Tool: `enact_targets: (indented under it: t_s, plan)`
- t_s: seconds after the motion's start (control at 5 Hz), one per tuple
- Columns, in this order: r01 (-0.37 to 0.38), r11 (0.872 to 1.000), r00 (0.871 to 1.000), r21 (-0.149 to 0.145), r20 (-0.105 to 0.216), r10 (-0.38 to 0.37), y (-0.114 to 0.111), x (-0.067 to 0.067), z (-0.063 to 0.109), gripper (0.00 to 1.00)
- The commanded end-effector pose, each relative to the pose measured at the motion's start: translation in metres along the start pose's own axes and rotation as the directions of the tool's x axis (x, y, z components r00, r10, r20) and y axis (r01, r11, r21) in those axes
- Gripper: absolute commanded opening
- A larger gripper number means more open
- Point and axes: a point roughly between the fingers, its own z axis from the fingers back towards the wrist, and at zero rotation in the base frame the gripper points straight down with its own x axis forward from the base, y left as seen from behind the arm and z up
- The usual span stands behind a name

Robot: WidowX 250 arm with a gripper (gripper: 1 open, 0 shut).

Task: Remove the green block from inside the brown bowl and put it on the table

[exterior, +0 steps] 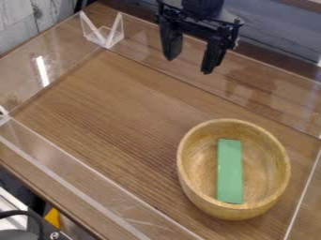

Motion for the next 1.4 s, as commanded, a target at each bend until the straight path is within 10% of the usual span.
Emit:
enact_targets:
  t_s: [0.0,0.8,1.2]
  plan:
    - [-0.016,1.000,1.000,-0.008,-0.008,0.016,-0.008,-0.003,0.002,1.00]
    - [-0.020,0.998,0.999,-0.060,-0.041,0.017,-0.079,-0.045,-0.045,1.00]
    - [-0.256,0.962,0.967,-0.097,-0.011,0.256,-0.087,-0.057,-0.029,1.00]
